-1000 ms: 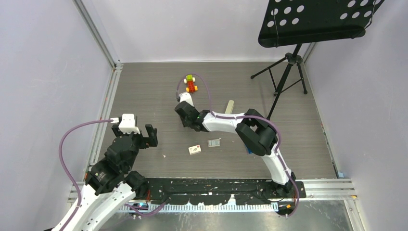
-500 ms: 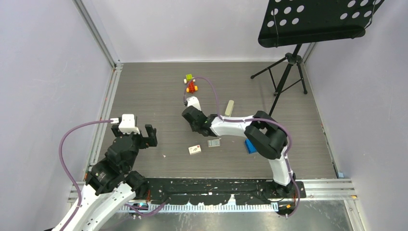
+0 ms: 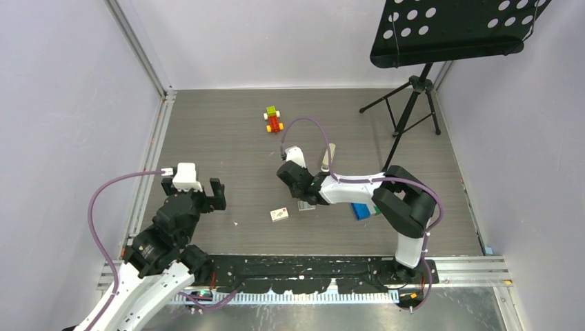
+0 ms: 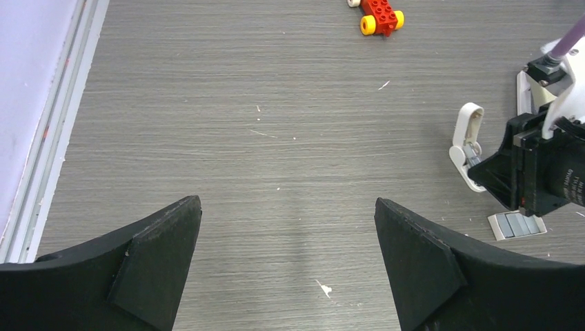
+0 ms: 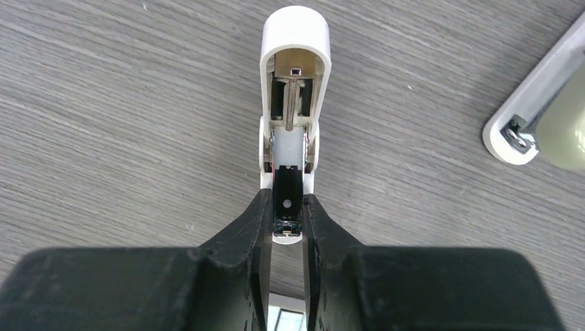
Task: Load the staples into the stapler
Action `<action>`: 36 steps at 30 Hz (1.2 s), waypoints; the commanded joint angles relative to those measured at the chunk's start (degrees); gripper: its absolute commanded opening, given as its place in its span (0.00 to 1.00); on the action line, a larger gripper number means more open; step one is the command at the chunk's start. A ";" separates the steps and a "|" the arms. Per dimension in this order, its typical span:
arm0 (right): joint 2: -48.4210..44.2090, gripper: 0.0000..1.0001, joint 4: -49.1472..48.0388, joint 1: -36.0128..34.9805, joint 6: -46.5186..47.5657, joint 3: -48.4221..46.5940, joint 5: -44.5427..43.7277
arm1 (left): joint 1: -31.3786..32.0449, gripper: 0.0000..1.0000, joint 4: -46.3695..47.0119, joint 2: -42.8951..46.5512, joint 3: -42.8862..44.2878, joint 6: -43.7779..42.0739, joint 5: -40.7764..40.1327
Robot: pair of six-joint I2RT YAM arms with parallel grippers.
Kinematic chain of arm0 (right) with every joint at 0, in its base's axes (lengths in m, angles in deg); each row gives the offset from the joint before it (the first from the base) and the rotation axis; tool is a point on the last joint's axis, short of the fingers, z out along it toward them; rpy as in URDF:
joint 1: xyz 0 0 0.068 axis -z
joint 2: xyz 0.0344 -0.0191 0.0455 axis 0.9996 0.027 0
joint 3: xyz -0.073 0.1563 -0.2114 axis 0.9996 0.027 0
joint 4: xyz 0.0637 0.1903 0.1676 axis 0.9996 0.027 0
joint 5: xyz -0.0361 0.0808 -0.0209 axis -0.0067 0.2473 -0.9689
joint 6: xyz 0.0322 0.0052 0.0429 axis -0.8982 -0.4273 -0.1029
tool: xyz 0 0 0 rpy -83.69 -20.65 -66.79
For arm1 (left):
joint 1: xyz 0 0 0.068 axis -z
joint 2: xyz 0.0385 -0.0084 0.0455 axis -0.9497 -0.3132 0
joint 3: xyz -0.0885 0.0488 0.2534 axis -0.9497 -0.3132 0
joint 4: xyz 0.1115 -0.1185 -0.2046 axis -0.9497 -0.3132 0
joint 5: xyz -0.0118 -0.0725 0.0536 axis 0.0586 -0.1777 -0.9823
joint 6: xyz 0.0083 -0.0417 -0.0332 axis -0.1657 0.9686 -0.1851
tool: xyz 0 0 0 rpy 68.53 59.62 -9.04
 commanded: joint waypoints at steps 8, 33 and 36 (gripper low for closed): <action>-4.15 0.14 6.11 0.11 1.60 3.16 -1.64 | -0.88 0.99 2.26 -1.28 -0.16 -0.63 -0.03; -10.90 0.49 18.33 -2.55 -9.34 -0.56 -2.32 | -0.94 0.99 2.25 -0.35 -0.14 -0.63 0.26; -10.43 0.49 17.03 -3.08 -10.90 -0.23 0.62 | -0.98 0.99 2.22 -0.42 -0.17 -0.63 0.25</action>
